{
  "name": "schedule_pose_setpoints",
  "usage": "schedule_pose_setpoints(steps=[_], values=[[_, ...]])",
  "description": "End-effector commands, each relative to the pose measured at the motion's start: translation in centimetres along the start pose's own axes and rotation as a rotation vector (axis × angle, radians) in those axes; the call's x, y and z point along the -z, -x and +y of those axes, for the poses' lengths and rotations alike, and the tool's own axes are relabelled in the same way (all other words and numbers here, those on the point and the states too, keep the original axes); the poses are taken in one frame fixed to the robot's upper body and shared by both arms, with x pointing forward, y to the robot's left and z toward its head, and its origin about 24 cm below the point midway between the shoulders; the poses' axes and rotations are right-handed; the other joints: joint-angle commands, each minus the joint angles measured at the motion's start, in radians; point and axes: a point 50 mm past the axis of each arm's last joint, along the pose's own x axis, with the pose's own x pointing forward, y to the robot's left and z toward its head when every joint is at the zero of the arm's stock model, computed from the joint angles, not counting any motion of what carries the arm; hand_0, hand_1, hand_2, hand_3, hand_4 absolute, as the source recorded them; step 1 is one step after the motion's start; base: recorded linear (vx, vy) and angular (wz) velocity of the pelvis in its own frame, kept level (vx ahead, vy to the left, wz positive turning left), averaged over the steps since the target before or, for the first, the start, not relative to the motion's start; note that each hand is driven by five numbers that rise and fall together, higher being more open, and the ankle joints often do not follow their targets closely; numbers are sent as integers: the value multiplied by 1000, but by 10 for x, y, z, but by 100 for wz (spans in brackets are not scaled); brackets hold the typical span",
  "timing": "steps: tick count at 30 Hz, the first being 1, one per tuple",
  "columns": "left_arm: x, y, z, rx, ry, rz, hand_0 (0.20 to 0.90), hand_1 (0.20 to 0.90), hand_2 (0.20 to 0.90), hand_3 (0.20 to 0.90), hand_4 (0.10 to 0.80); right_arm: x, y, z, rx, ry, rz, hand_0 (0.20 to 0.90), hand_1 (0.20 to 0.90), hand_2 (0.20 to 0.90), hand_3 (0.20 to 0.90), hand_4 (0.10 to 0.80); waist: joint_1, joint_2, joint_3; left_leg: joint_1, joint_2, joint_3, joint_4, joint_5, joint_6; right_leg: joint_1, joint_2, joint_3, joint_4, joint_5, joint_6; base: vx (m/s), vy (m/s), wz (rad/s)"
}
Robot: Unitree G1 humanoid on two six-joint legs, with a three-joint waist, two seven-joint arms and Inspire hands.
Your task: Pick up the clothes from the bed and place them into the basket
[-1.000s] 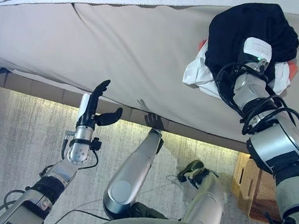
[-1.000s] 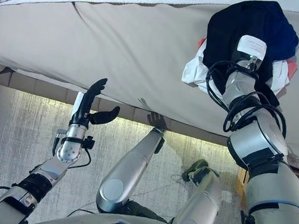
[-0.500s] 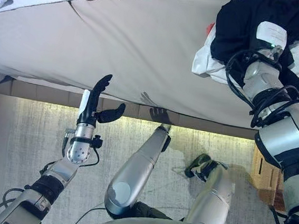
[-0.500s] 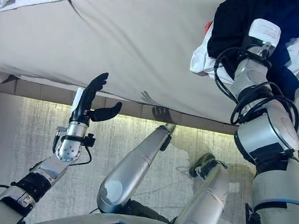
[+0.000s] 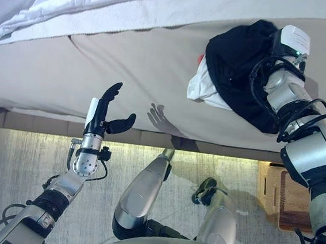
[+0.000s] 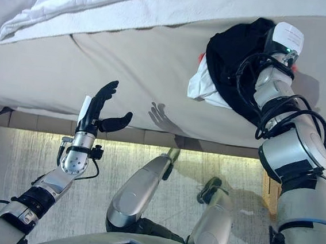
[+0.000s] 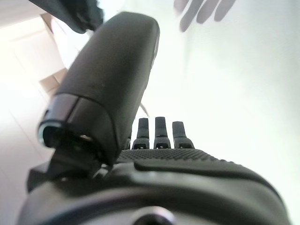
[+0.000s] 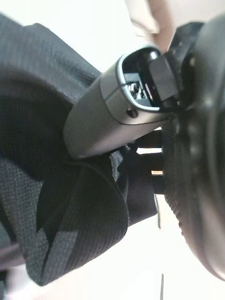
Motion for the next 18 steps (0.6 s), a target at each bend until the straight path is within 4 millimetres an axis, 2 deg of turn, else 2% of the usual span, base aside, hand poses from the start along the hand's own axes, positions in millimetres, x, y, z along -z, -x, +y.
schedule_pose_setpoints(steps=[1,6,7,9,18], values=[[-7,-3,17,-43,-7,-41,900,900,900,900,800,-5,-11,-68,236,-51,-80,300,300,300,200,100,-27,-76,-174,39,85,45,-89,-1,-9,81,6,-15,-125,90,-15,94,23,-18],[10,3,11,-18,-26,63,900,900,900,900,800,6,-12,-91,251,-146,-101,300,300,300,200,100,-74,-105,-291,188,119,82,-253,40,-34,217,41,-4,-309,145,7,157,16,-14],[10,3,11,-18,-26,63,900,900,900,900,800,6,-12,-91,251,-146,-101,300,300,300,200,100,-74,-104,-290,191,119,83,-255,41,-34,219,42,-5,-311,146,7,109,-1,-4],[21,12,7,4,-40,116,900,900,900,900,800,12,-13,-106,279,-188,-99,300,300,300,200,100,-95,-119,-344,243,134,100,-325,60,-47,256,57,2,-380,173,20,113,0,-9],[46,27,-1,36,-74,218,900,900,900,900,800,24,-11,-156,408,-254,-90,300,300,300,200,100,-156,-141,-435,351,164,150,-484,100,-76,317,98,29,-524,232,34,32,-8,-15]])
